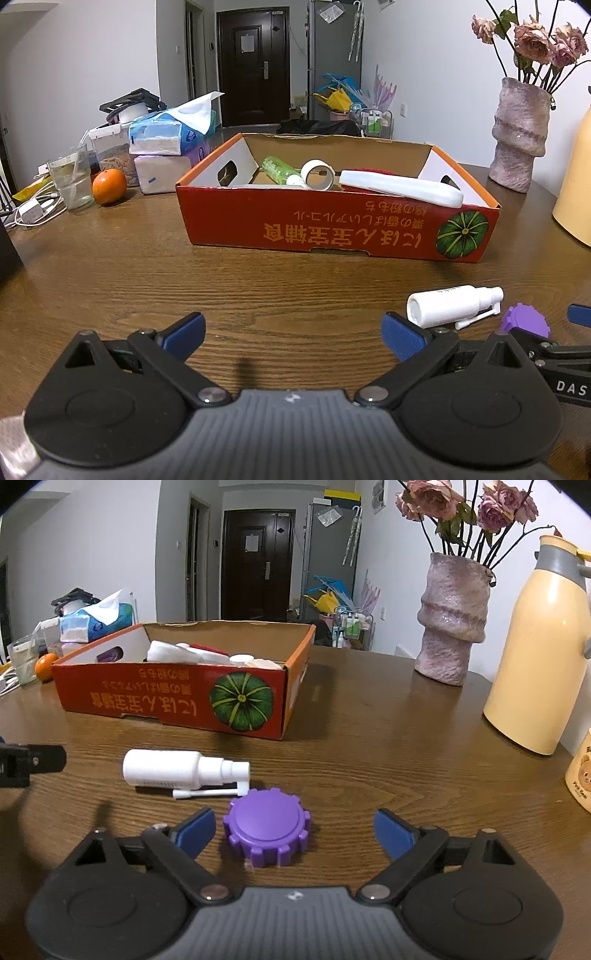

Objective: Organize rigid objects
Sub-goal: 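Grasp the white nasal spray bottle with the left tool while the right tool grasps the purple cap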

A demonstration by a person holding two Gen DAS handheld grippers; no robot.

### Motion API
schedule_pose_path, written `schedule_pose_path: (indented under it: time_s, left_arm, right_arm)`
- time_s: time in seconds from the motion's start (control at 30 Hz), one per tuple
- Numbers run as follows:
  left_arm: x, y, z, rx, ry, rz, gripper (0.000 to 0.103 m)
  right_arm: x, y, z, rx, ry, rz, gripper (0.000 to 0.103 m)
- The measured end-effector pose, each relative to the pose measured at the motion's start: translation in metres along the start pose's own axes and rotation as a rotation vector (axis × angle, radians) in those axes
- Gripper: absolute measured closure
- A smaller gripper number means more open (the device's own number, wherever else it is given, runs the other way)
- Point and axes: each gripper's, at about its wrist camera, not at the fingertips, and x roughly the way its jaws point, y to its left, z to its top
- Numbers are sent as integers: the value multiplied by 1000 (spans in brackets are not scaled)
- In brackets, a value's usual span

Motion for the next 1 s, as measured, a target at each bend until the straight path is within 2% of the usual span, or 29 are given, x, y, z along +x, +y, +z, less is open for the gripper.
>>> schedule_pose_path:
  time_s: [0.1,0.23,0.3,0.7,1.0]
  left_arm:
    - [1,0,0,-1,5,0,0]
    - [2,0,0,-1,9,2,0]
    - [3,0,-1,0,12,3,0]
    - [11,-10,0,-21,56,-25,0]
    - [11,-46,5,0,35,-62,0]
  right_arm:
    - [5,2,1,-3,16,9,28]
    - [9,3,0,6,26,34,40]
    - [8,3,-1,10,22,50,50]
    - [-1,-4,2,33,-33,32,50]
    - [-9,-18,5,51,-80,14,50]
